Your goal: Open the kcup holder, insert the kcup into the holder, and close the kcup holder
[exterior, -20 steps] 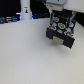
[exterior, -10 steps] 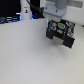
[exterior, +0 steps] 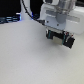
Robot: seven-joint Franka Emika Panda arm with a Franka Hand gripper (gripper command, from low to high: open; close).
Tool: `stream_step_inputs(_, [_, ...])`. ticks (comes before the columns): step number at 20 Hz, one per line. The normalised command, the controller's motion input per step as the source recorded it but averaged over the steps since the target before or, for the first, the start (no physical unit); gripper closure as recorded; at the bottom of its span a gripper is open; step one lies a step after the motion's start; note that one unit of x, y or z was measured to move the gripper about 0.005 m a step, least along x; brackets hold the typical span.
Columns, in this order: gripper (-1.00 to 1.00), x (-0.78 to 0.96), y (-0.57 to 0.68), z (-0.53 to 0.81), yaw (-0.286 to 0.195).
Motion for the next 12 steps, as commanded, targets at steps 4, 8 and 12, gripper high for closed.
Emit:
stream_step_inputs(4, [-1.0, -0.36, 0.27, -0.01, 0.192])
stream_step_inputs(8, [-1.0, -0.25, 0.32, -0.04, 0.163])
stream_step_inputs(12, [-1.0, -0.23, 0.34, -0.07, 0.152])
